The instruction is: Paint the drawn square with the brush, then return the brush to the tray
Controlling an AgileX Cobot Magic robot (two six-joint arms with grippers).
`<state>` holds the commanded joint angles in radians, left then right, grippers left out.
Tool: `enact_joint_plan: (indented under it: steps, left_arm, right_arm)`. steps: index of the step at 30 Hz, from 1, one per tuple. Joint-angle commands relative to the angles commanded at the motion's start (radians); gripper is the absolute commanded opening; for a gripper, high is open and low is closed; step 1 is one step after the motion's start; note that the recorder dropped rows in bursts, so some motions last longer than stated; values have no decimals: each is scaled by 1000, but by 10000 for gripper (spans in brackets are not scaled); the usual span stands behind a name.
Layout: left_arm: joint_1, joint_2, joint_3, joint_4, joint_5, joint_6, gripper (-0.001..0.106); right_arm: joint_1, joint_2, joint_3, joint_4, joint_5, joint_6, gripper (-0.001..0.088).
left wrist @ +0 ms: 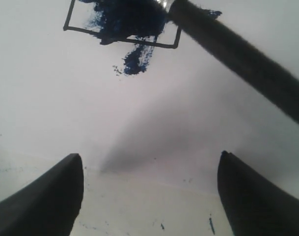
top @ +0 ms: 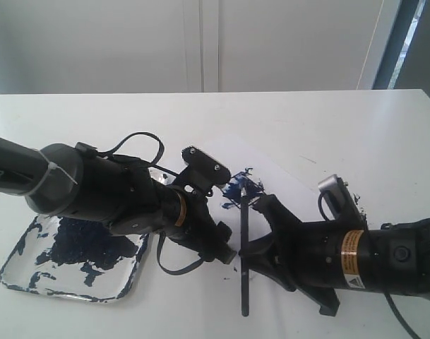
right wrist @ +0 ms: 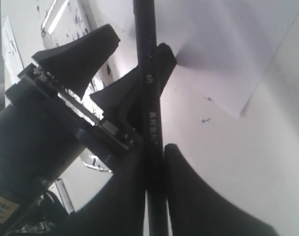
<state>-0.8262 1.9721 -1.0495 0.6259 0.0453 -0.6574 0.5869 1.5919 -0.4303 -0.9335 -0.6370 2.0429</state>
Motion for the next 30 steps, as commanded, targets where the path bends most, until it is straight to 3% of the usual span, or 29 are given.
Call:
enact_joint_plan:
  steps: [19, 30]
  left_arm:
    - [0, 0, 0, 0, 0, 2, 779]
    - [0, 0, 0, 0, 18, 4, 779]
  right_arm:
    - [0, 16, 0, -18, -152, 0, 0]
    - [32, 16, 2, -159, -166, 0, 0]
